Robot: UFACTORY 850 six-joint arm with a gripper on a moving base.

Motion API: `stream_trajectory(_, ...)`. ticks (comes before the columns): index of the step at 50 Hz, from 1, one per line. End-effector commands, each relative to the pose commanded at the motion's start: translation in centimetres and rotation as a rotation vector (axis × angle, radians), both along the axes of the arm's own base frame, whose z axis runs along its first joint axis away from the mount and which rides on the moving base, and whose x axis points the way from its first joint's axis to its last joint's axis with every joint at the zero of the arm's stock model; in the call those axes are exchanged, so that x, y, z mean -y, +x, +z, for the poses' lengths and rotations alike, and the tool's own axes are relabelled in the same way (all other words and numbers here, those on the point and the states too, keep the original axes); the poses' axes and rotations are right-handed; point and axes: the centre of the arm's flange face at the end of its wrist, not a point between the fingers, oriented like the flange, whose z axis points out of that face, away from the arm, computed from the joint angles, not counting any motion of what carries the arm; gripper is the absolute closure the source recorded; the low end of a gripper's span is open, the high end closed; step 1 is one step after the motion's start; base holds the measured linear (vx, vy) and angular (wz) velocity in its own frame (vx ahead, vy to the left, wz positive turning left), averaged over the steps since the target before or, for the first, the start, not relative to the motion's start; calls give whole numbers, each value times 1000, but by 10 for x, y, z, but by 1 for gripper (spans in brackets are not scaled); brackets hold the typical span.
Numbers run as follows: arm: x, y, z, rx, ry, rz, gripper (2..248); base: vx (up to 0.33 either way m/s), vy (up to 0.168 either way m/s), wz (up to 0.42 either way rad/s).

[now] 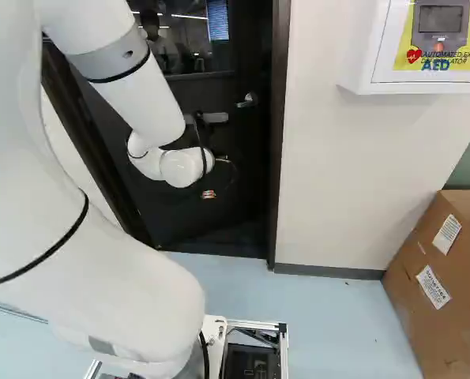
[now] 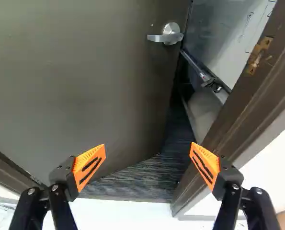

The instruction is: Open the door and move inside

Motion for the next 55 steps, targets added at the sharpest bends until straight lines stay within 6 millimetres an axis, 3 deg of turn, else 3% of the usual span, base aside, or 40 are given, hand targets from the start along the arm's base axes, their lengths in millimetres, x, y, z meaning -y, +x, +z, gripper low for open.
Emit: stream_trajectory(55,-1,-2,2,26,-50,76,3,0,0,0)
